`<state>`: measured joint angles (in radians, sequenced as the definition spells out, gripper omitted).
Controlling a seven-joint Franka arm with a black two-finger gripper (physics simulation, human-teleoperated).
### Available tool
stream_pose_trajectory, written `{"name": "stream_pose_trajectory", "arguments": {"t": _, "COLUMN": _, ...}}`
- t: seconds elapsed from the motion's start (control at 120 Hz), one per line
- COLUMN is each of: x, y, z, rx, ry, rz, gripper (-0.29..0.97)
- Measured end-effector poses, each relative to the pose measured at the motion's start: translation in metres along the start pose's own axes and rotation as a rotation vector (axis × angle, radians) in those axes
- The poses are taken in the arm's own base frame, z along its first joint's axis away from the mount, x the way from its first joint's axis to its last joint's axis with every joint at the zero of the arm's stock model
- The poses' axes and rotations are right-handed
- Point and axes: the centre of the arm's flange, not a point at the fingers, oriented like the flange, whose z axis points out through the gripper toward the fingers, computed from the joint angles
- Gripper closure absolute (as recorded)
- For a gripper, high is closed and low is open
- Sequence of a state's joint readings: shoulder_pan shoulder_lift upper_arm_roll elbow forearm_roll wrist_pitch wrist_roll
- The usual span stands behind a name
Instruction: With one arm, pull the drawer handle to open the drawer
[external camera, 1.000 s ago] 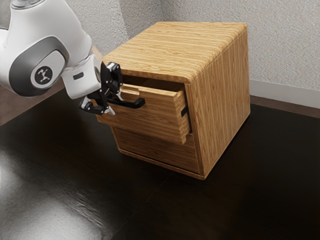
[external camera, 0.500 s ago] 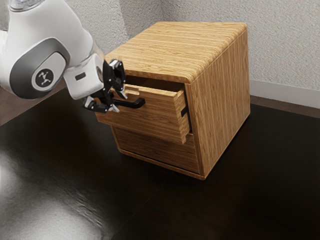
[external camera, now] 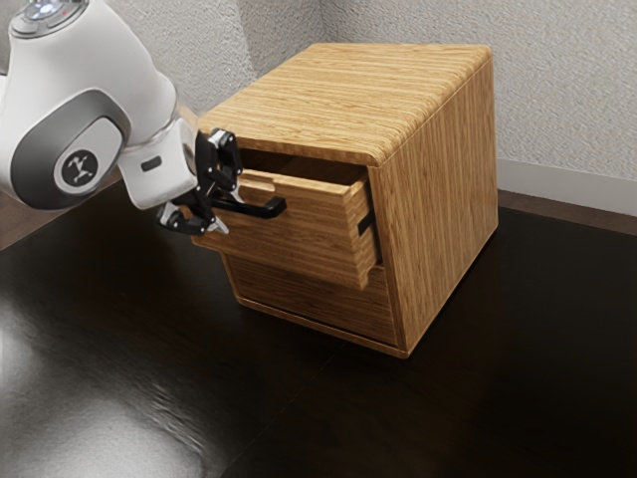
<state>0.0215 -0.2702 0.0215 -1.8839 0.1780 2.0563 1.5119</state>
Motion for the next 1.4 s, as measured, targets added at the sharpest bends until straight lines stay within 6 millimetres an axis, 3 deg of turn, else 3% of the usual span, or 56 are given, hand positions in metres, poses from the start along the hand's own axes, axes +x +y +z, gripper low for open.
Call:
{"name": "stream_pose_trajectory", "arguments": {"t": 0.408, "x": -0.001, "y": 0.007, "z": -0.005, "rx": 0.017, "ry": 0.004, "rz": -0.010, "gripper": 0.61}}
{"name": "stream_pose_trajectory", "arguments": {"t": 0.817, "x": -0.002, "y": 0.009, "z": -0.022, "rx": 0.056, "ry": 0.006, "rz": -0.017, "gripper": 0.60}}
{"name": "stream_pose_trajectory", "arguments": {"t": 1.042, "x": 0.011, "y": 0.005, "z": -0.019, "rx": 0.081, "ry": 0.012, "rz": 0.003, "gripper": 0.59}}
{"name": "stream_pose_trajectory", "arguments": {"t": 1.2, "x": -0.001, "y": 0.012, "z": -0.009, "rx": 0.066, "ry": 0.003, "rz": -0.020, "gripper": 0.58}}
{"name": "stream_pose_trajectory", "arguments": {"t": 1.4, "x": -0.008, "y": 0.022, "z": -0.015, "rx": 0.076, "ry": -0.002, "rz": -0.032, "gripper": 0.59}}
